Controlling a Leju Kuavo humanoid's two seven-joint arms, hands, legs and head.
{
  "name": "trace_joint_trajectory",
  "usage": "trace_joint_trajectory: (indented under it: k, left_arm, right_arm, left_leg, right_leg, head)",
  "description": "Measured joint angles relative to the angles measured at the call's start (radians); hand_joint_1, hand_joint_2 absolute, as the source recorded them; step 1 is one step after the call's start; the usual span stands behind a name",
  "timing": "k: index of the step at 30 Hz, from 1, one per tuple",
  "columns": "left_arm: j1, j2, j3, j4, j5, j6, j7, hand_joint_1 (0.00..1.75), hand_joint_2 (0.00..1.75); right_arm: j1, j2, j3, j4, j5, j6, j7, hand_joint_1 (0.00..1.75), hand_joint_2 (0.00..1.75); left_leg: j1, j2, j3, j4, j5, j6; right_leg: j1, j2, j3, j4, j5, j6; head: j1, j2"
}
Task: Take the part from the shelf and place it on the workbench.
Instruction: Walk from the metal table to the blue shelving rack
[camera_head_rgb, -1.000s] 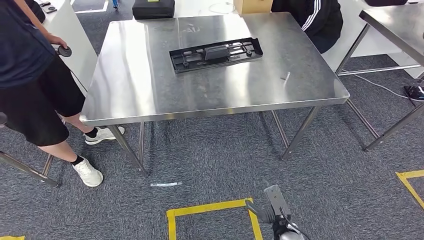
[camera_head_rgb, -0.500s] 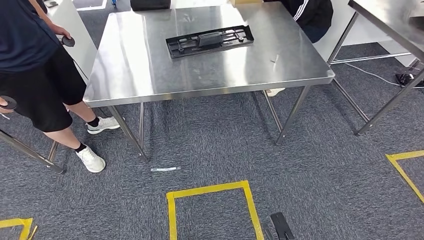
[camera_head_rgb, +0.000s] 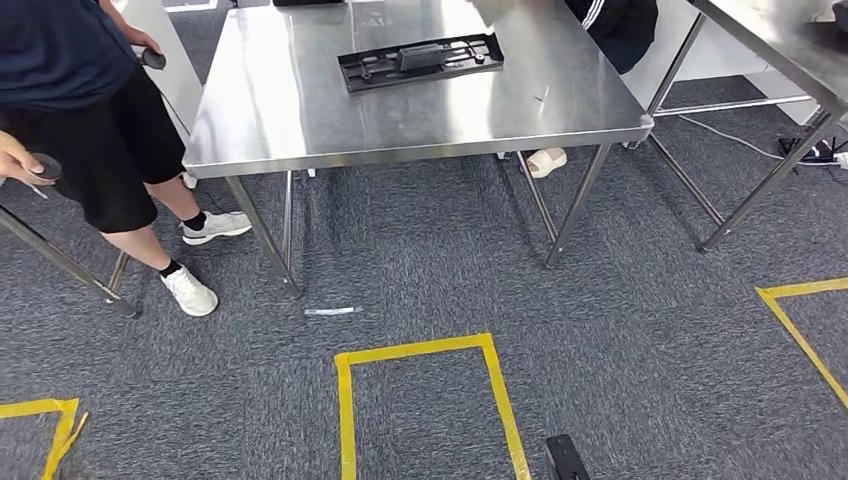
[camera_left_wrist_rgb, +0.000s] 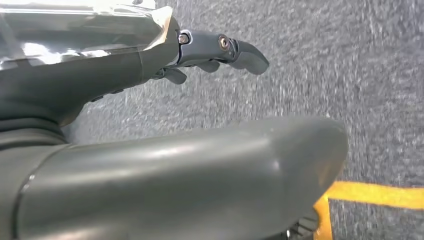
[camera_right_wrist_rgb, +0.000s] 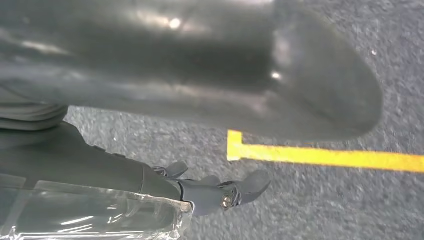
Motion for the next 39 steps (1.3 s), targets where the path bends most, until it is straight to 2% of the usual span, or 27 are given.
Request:
trace_joint_trajectory:
  k: [1,3,5,6,7,8,10,11,12,13,15,17,19,20,21,22,23,24,26,28,30,32,34,36,37,38,39]
  left_arm:
    - [0.001,0.0,-0.002,0.0,-0.004,0.0,-0.004,0.0,0.0]
    - [0.003,0.001,-0.005,0.0,-0.011,-0.003,-0.008,0.0,0.0]
    - [0.004,0.001,-0.009,0.0,-0.018,-0.008,-0.009,0.0,0.0]
    - [0.005,0.001,-0.011,0.0,-0.021,-0.01,-0.009,0.0,0.0]
    - [0.006,0.0,-0.014,0.0,-0.023,-0.012,-0.009,0.0,0.0]
    - [0.007,0.0,-0.017,0.0,-0.025,-0.013,-0.009,0.0,0.0]
    - [0.007,0.0,-0.022,0.0,-0.026,-0.014,-0.009,0.0,0.0]
    - [0.007,0.001,-0.023,0.0,-0.027,-0.014,-0.01,0.0,0.0]
    - [0.007,0.001,-0.023,0.0,-0.029,-0.014,-0.012,0.0,0.0]
    - [0.006,0.002,-0.024,-0.001,-0.031,-0.015,-0.013,0.0,0.0]
    - [0.006,0.001,-0.028,0.0,-0.035,-0.018,-0.016,0.0,0.0]
    - [0.007,0.001,-0.031,0.0,-0.036,-0.022,-0.02,0.0,0.0]
    - [0.009,0.001,-0.034,0.0,-0.037,-0.027,-0.022,0.0,0.0]
    - [0.01,0.001,-0.035,0.0,-0.037,-0.029,-0.022,0.0,0.0]
    - [0.011,0.001,-0.036,0.0,-0.037,-0.031,-0.023,0.0,0.0]
    - [0.012,0.001,-0.037,0.0,-0.037,-0.033,-0.023,0.0,0.0]
    - [0.012,0.001,-0.037,0.0,-0.037,-0.034,-0.024,0.0,0.0]
    - [0.012,0.001,-0.037,0.0,-0.036,-0.036,-0.025,0.0,0.0]
    - [0.012,0.001,-0.037,0.0,-0.036,-0.038,-0.026,0.0,0.0]
    - [0.012,0.001,-0.037,0.0,-0.036,-0.039,-0.026,0.0,0.0]
    - [0.011,0.0,-0.037,0.0,-0.037,-0.04,-0.025,0.0,0.0]
    - [0.011,-0.002,-0.038,0.0,-0.037,-0.041,-0.025,0.0,0.0]
    - [0.011,-0.003,-0.038,0.0,-0.037,-0.042,-0.025,0.0,0.0]
    - [0.013,-0.003,-0.037,0.0,-0.037,-0.042,-0.025,0.0,0.0]
    - [0.014,-0.003,-0.037,0.0,-0.037,-0.043,-0.025,0.0,0.0]
    - [0.014,-0.003,-0.037,0.0,-0.037,-0.043,-0.025,0.0,0.0]
    - [0.014,-0.004,-0.037,0.0,-0.037,-0.043,-0.025,0.0,0.0]
  right_arm:
    - [0.004,0.001,-0.005,0.002,-0.006,-0.002,0.003,0.0,0.0]
    - [0.011,0.001,-0.014,0.007,-0.015,-0.005,0.008,0.0,0.0]
    - [0.017,0.0,-0.021,0.01,-0.023,-0.009,0.009,0.0,0.0]
    - [0.02,0.0,-0.026,0.011,-0.026,-0.01,0.009,0.0,0.0]
    - [0.024,-0.001,-0.031,0.013,-0.029,-0.012,0.009,0.0,0.0]
    - [0.028,-0.001,-0.035,0.014,-0.031,-0.014,0.009,0.0,0.0]
    - [0.029,0.0,-0.04,0.015,-0.033,-0.015,0.009,0.0,0.0]
    - [0.028,0.001,-0.042,0.016,-0.033,-0.016,0.009,0.0,0.0]
    - [0.028,0.002,-0.043,0.016,-0.034,-0.017,0.009,0.0,0.0]
    - [0.029,0.003,-0.045,0.017,-0.036,-0.018,0.009,0.0,0.0]
    - [0.04,0.001,-0.052,0.019,-0.041,-0.022,0.01,0.0,0.0]
    - [0.047,0.0,-0.06,0.022,-0.047,-0.026,0.009,0.0,0.0]
    - [0.048,0.0,-0.065,0.022,-0.05,-0.028,0.008,0.0,0.0]
    - [0.049,0.001,-0.066,0.022,-0.05,-0.028,0.007,0.0,0.0]
    - [0.051,0.001,-0.067,0.022,-0.049,-0.029,0.007,0.0,0.0]
    - [0.054,0.001,-0.068,0.023,-0.049,-0.029,0.007,0.0,0.0]
    - [0.057,0.001,-0.068,0.023,-0.049,-0.029,0.008,0.0,0.0]
    - [0.058,0.001,-0.068,0.024,-0.048,-0.03,0.009,0.0,0.0]
    - [0.057,0.001,-0.069,0.024,-0.048,-0.032,0.017,0.0,0.0]
    - [0.057,0.001,-0.069,0.024,-0.048,-0.033,0.026,0.0,0.0]
    - [0.059,0.0,-0.071,0.026,-0.049,-0.034,0.032,0.0,0.0]
    - [0.063,-0.001,-0.074,0.027,-0.05,-0.035,0.034,0.0,0.0]
    - [0.062,0.0,-0.077,0.028,-0.05,-0.035,0.035,0.0,0.0]
    - [0.062,0.0,-0.08,0.028,-0.051,-0.035,0.035,0.0,0.0]
    - [0.064,0.0,-0.082,0.029,-0.051,-0.035,0.035,0.0,0.0]
    - [0.066,0.0,-0.083,0.029,-0.051,-0.035,0.036,0.0,0.0]
    - [0.068,-0.001,-0.083,0.029,-0.051,-0.035,0.036,0.0,0.0]
  left_leg:
    - [0.001,0.005,-0.006,-0.003,0.011,0.007]
    - [0.004,0.017,-0.026,-0.007,0.035,0.017]
    - [0.005,0.031,-0.051,-0.006,0.053,0.017]
    - [0.007,0.039,-0.063,-0.005,0.061,0.015]
    - [0.009,0.047,-0.074,-0.003,0.069,0.011]
    - [0.013,0.056,-0.084,0.0,0.074,0.006]
    - [0.016,0.075,-0.099,0.015,0.079,-0.006]
    - [0.015,0.084,-0.104,0.024,0.08,-0.013]
    - [0.013,0.092,-0.108,0.031,0.082,-0.02]
    - [0.011,0.099,-0.11,0.035,0.084,-0.025]
    - [0.017,0.103,-0.11,0.037,0.086,-0.036]
    - [0.024,0.063,-0.126,0.078,0.047,-0.046]
    - [0.026,0.013,-0.172,0.192,-0.031,-0.05]
    - [0.026,0.002,-0.198,0.259,-0.064,-0.05]
    - [0.026,-0.002,-0.214,0.306,-0.08,-0.048]
    - [0.026,-0.004,-0.214,0.32,-0.078,-0.045]
    - [0.026,-0.007,-0.195,0.294,-0.058,-0.041]
    - [0.026,-0.017,-0.161,0.237,-0.028,-0.036]
    - [0.027,-0.069,-0.086,0.104,0.02,-0.026]
    - [0.025,-0.1,-0.056,0.043,0.03,-0.021]
    - [0.021,-0.078,-0.057,0.037,0.035,-0.014]
    - [0.022,-0.05,-0.061,0.029,0.045,-0.001]
    - [0.02,-0.017,-0.069,0.026,0.052,0.007]
    - [0.017,0.018,-0.078,0.027,0.055,0.011]
    - [0.016,0.033,-0.081,0.027,0.057,0.011]
    - [0.016,0.047,-0.083,0.028,0.058,0.01]
    - [0.017,0.06,-0.083,0.028,0.059,0.008]
  right_leg:
    - [-0.001,0.002,-0.011,0.015,-0.01,0.003]
    - [-0.006,0.006,-0.049,0.107,-0.073,-0.001]
    - [-0.01,0.007,-0.087,0.237,-0.147,0.0]
    - [-0.014,0.007,-0.088,0.273,-0.166,0.006]
    - [-0.019,0.007,-0.069,0.272,-0.171,0.016]
    - [-0.025,0.004,-0.027,0.226,-0.162,0.029]
    - [-0.035,-0.025,0.083,0.074,-0.136,0.054]
    - [-0.036,-0.037,0.119,0.016,-0.128,0.057]
    - [-0.034,-0.045,0.134,-0.014,-0.126,0.054]
    - [-0.031,-0.043,0.131,-0.019,-0.127,0.045]
    - [-0.033,-0.026,0.123,-0.012,-0.121,0.026]
    - [-0.037,-0.011,0.119,-0.013,-0.11,0.006]
    - [-0.034,0.006,0.109,-0.012,-0.098,-0.011]
    - [-0.031,0.015,0.103,-0.012,-0.093,-0.017]
    - [-0.028,0.026,0.098,-0.012,-0.089,-0.019]
    - [-0.026,0.038,0.094,-0.011,-0.086,-0.019]
    - [-0.024,0.051,0.092,-0.011,-0.083,-0.017]
    - [-0.024,0.064,0.09,-0.011,-0.08,-0.015]
    - [-0.021,0.087,0.086,-0.008,-0.075,-0.007]
    - [-0.021,0.107,0.074,-0.005,-0.068,0.004]
    - [-0.023,0.126,0.059,-0.004,-0.059,0.019]
    - [-0.022,0.095,0.034,0.025,-0.074,0.023]
    - [-0.02,0.041,-0.021,0.133,-0.129,0.017]
    - [-0.02,0.023,-0.076,0.263,-0.181,0.017]
    - [-0.022,0.02,-0.081,0.289,-0.188,0.022]
    - [-0.023,0.016,-0.062,0.271,-0.18,0.03]
    - [-0.025,0.007,-0.023,0.214,-0.16,0.038]
  head:
    - [0.002,0.0]
    - [0.008,0.0]
    - [0.013,0.0]
    - [0.013,0.0]
    - [0.013,0.0]
    - [0.013,0.0]
    - [0.016,0.0]
    - [0.017,0.0]
    - [0.016,0.0]
    - [0.015,0.0]
    - [0.01,0.0]
    - [0.009,0.0]
    - [0.006,0.0]
    - [0.006,0.0]
    - [0.006,0.0]
    - [0.006,0.0]
    - [0.006,0.0]
    - [0.006,0.0]
    - [0.006,0.0]
    - [0.007,0.0]
    - [0.007,0.0]
    - [0.01,0.0]
    - [0.016,0.0]
    - [0.019,0.0]
    - [0.02,0.0]
    - [0.02,0.0]
    - [0.02,0.0]
